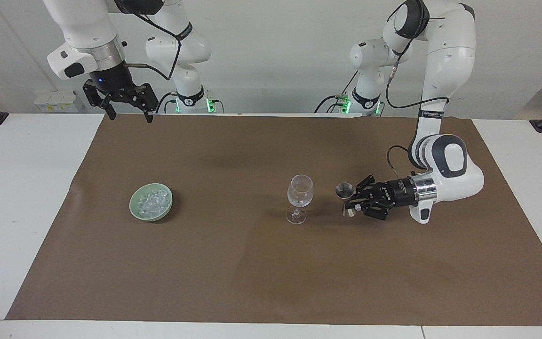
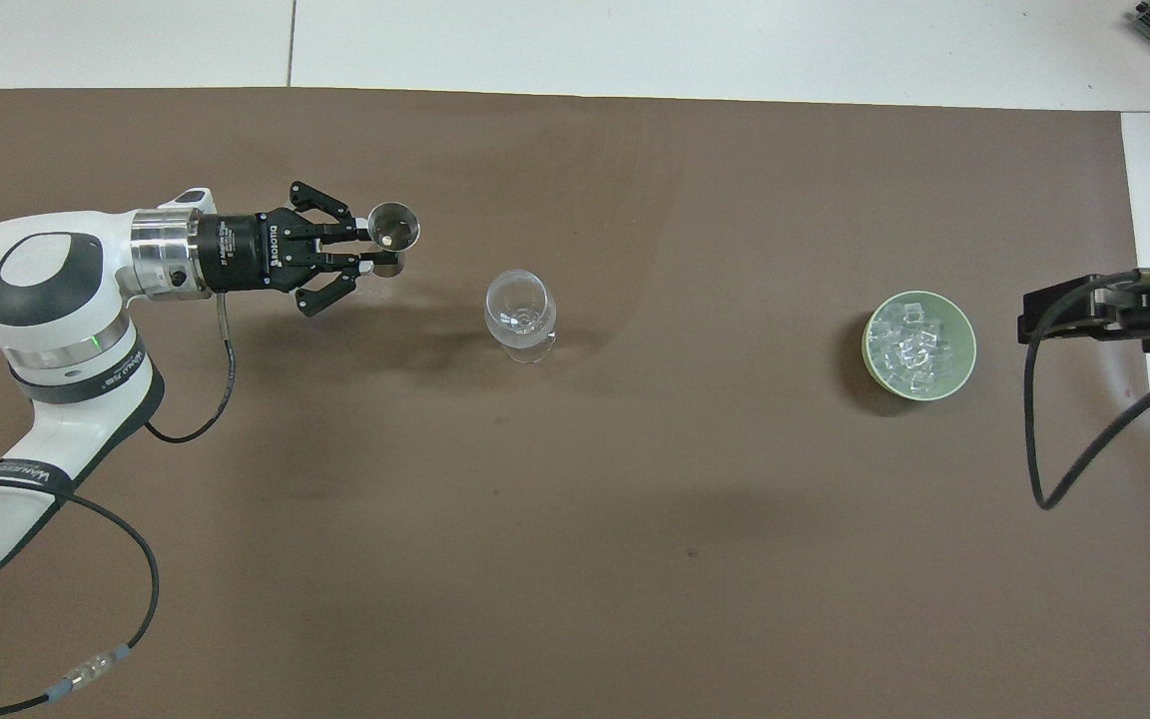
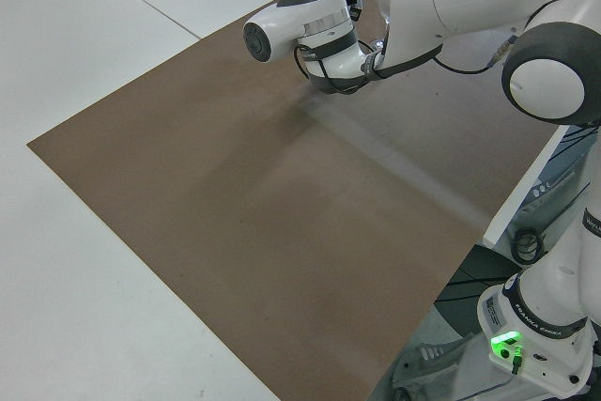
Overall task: Pour wine and add ice with both arms
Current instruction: 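Move the silver cup above the wine glass rim with the left gripper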
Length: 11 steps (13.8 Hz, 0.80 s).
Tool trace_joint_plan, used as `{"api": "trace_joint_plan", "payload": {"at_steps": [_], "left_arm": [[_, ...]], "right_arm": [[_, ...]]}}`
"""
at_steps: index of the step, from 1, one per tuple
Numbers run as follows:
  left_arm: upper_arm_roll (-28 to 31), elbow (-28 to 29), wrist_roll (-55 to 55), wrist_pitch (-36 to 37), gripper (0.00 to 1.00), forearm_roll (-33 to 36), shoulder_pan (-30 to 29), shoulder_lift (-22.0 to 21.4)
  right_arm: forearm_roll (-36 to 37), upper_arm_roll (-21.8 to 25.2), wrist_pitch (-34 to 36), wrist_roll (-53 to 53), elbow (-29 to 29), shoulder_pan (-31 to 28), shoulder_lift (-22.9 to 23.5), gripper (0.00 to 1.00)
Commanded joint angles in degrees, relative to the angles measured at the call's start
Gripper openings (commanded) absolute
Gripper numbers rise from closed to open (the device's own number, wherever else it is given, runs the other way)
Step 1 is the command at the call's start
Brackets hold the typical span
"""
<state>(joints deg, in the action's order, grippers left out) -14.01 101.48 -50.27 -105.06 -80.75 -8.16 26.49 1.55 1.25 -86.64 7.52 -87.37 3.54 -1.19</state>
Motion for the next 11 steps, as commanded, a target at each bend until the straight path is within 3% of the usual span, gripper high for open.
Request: {"api": "trace_joint_plan", "payload": {"at_steps": [1,11], "left_arm": [[1.01,2.58,-0.27,-2.08,0.0,-1.61,1.75,-2.75],[1.44,2.76,0.26,-4.71,0.0,-1.52,5.0,-4.6]], "right_arm": [[-0.32,-0.11,-0.29,-0.67,-1.4,-0.11,-1.18,1.0],[-0.32,-0.02,-0.29,-0.67,-1.4,-0.11,-1.18,1.0]]}}
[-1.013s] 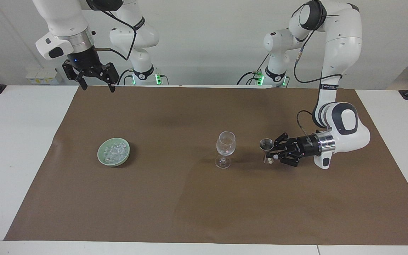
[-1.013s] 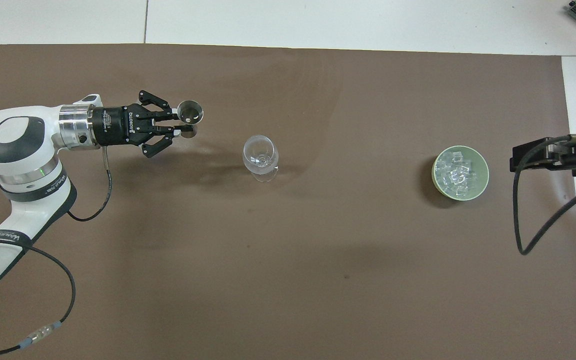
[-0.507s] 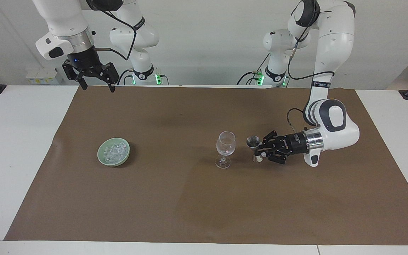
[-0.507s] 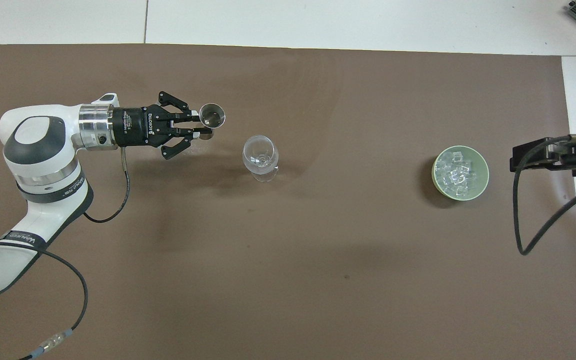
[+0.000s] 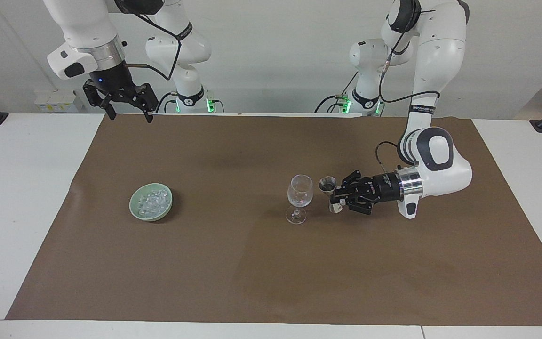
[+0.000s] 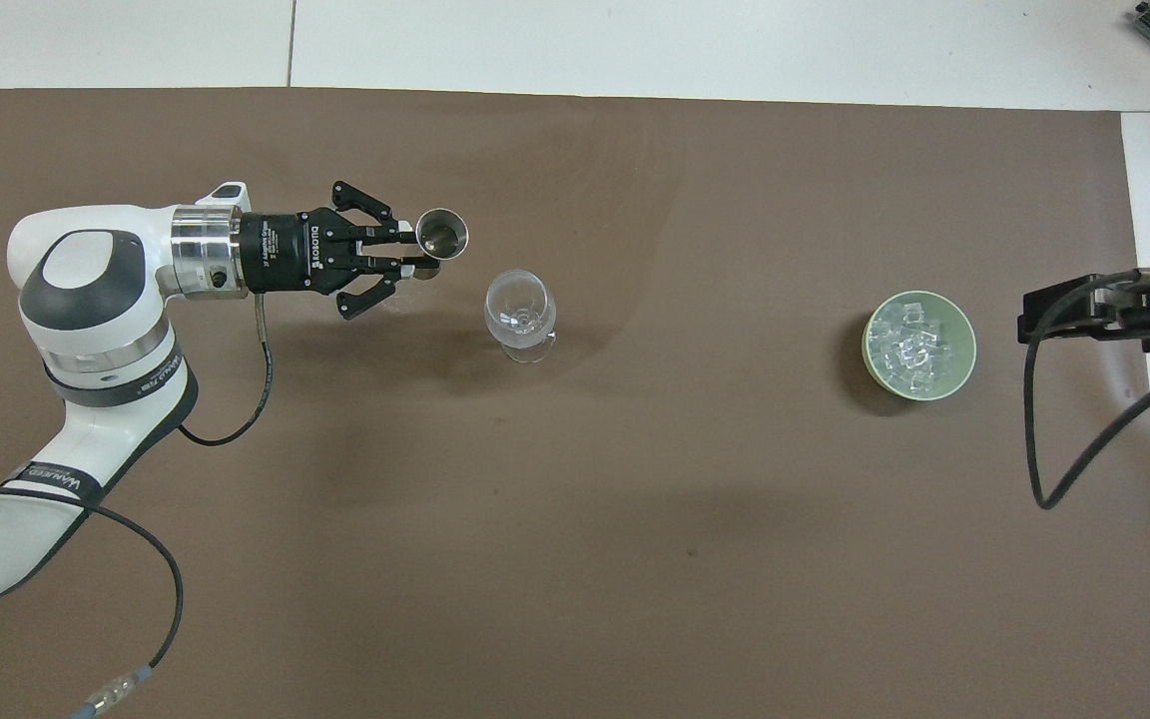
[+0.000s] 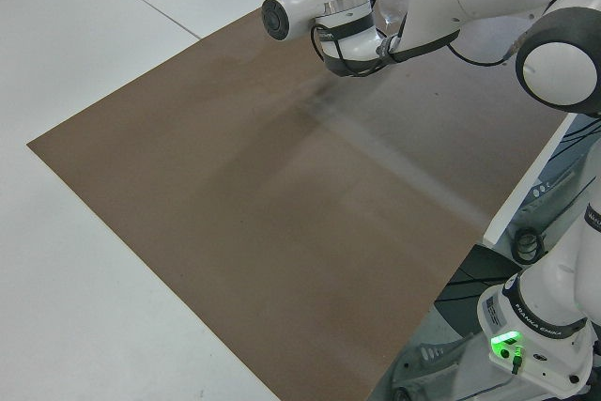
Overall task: Pour wine and add ice with both arms
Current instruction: 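Move the silver cup above the wine glass rim with the left gripper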
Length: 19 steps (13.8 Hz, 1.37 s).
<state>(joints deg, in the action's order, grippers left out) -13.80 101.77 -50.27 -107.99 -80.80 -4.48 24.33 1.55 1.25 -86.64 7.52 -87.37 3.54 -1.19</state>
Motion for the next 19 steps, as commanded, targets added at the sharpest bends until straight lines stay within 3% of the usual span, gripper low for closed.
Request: {"api": "trace_joint_plan", "payload": {"at_steps": [1,19], "left_arm": [[1.32,2.47,0.17,-1.87,0.0,-1.47,1.84,-2.53],[1.41,3.35,2.02,-6.44,0.0,5.3,3.6,-5.08]], "right_arm": [[-0.31,-0.11,-0.29,-0.67,-1.4,-0.11,-1.18,1.0],[-0.31,-0.11,-0.29,-0.67,-1.4,-0.11,-1.18,1.0]]}}
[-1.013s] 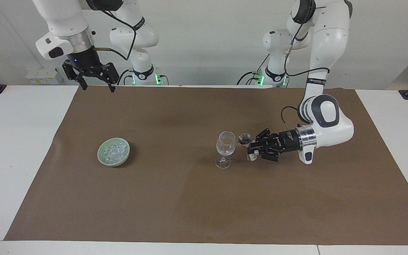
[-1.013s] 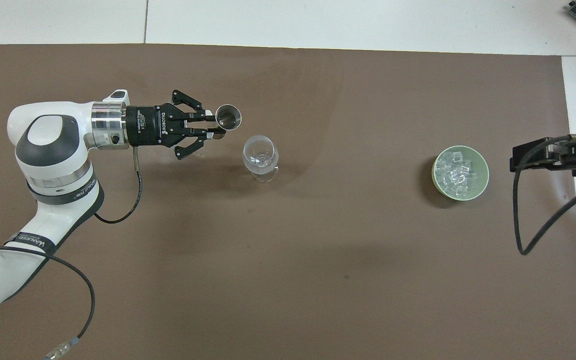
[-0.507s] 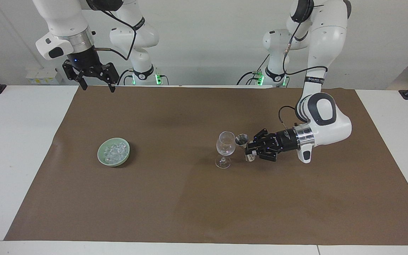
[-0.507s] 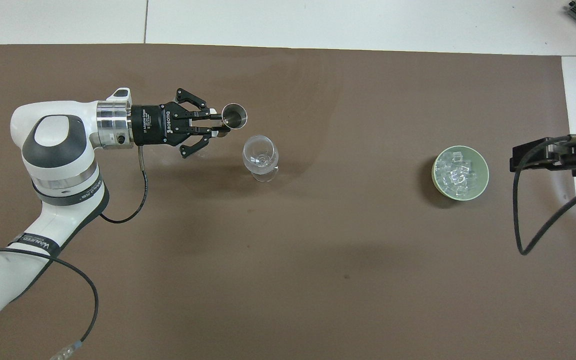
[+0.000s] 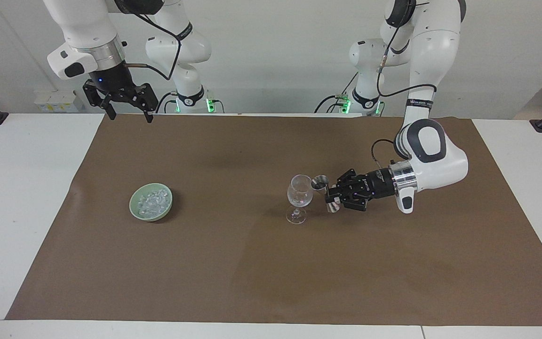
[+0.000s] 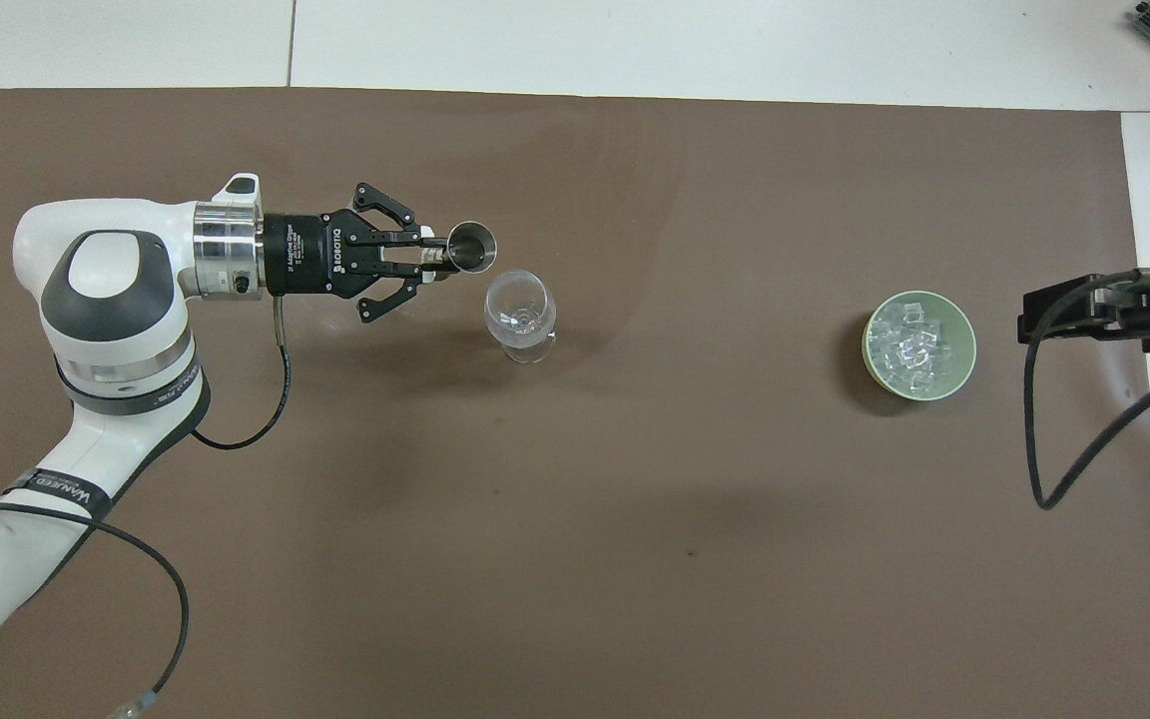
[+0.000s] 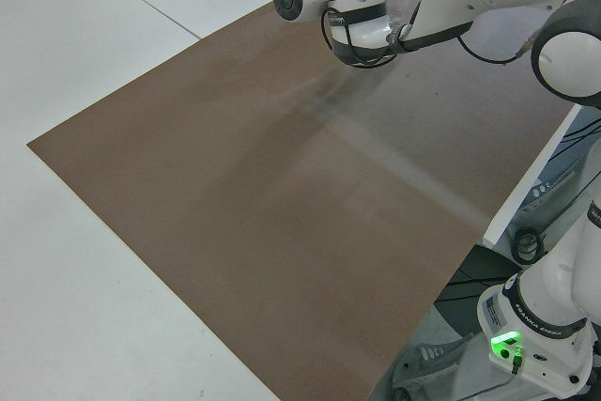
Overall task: Pour wine and add ice with both arms
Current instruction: 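Move the silver cup above the wine glass rim with the left gripper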
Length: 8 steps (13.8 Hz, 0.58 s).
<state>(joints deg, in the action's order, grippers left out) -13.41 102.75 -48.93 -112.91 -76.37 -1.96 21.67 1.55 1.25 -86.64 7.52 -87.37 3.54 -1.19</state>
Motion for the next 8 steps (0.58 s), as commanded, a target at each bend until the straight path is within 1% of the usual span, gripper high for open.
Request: {"api": "trace_joint_plan", "payload": {"at_steps": [1,8], "left_arm": [[0.93,2.37,0.67,-1.87,0.0,1.75,1.08,-2.77],[0.93,2.37,0.67,-3.01,0.0,4.48,1.25,-3.57]], "right_arm": [[-0.31,-0.11,-0.29,-0.67,-1.4,-0.11,-1.18,1.0],[-0.31,-0.11,-0.29,-0.67,-1.4,-0.11,-1.18,1.0]]}}
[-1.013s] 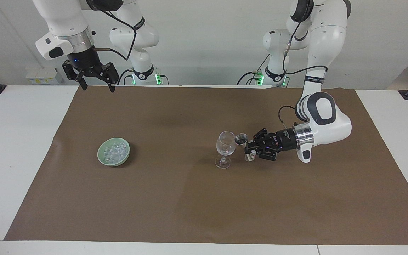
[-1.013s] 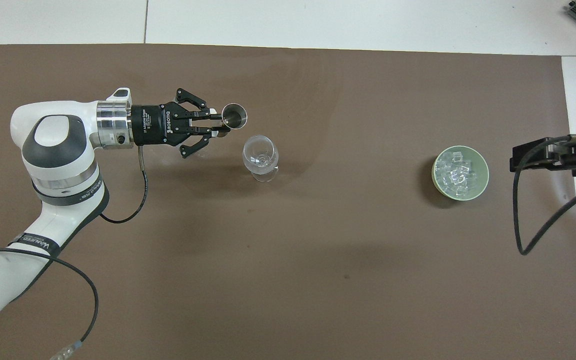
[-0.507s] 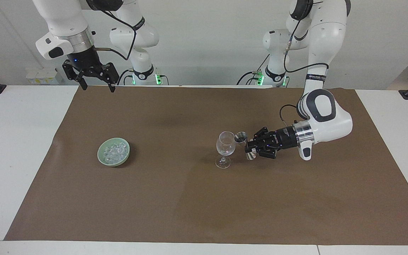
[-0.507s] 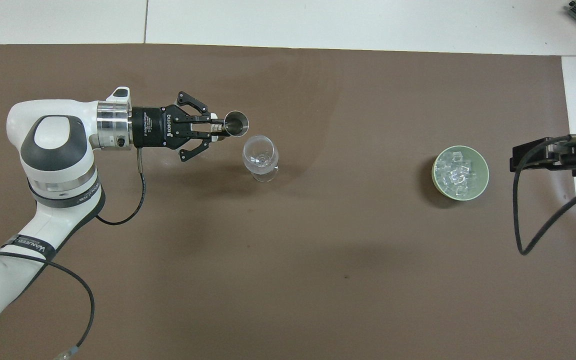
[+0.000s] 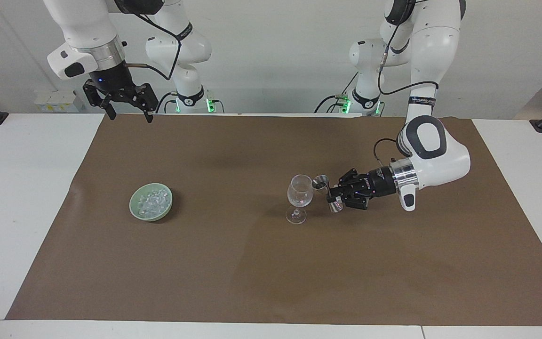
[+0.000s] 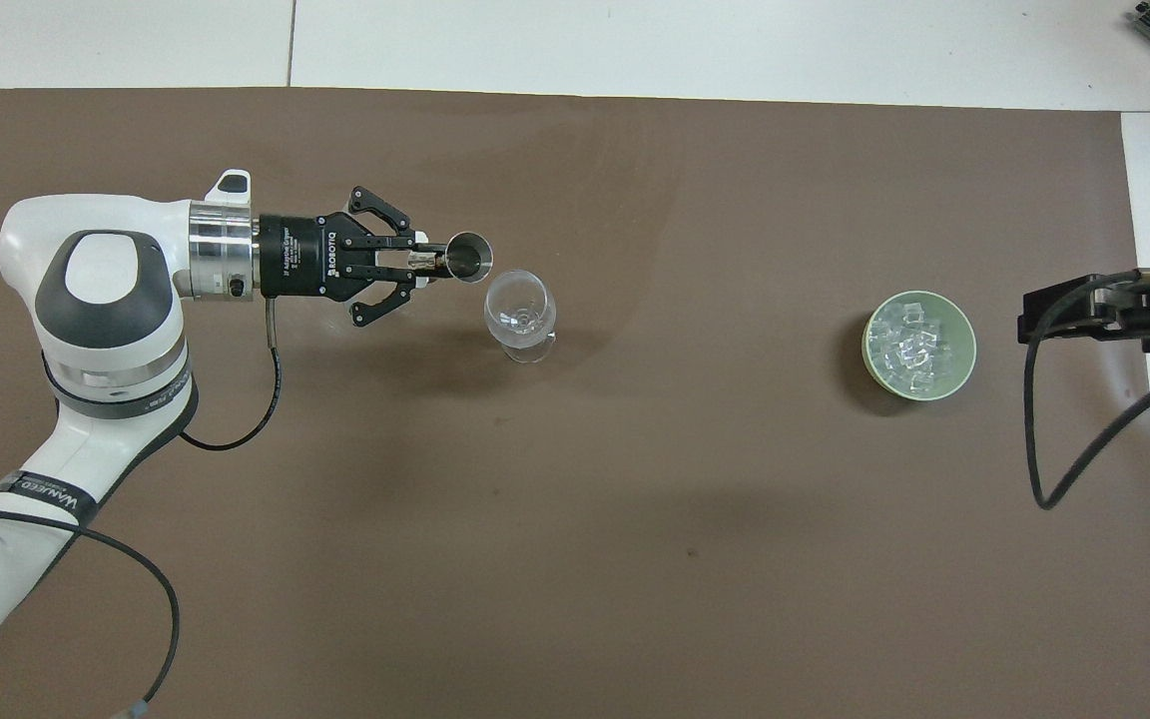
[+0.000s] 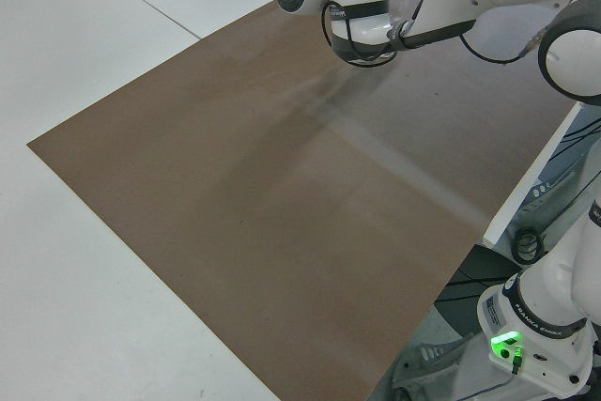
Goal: Pour wine and add ice with both arms
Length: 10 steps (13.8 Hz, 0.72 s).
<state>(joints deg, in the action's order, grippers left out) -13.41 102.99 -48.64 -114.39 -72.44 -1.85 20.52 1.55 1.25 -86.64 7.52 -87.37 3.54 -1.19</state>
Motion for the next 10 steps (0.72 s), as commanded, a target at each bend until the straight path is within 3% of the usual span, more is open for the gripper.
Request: {"api": "trace_joint_plan", "payload": {"at_steps": [1,10], "left_arm": [[0.93,2.13,0.39,-1.88,0.0,0.81,1.24,-2.59],[0.93,2.04,0.39,-3.21,0.0,2.75,2.29,-3.29]], "right_arm": [[-0.31,-0.11,-0.29,-0.67,-1.4,-0.11,-1.18,1.0],[-0.31,-0.11,-0.29,-0.67,-1.4,-0.11,-1.18,1.0]]}}
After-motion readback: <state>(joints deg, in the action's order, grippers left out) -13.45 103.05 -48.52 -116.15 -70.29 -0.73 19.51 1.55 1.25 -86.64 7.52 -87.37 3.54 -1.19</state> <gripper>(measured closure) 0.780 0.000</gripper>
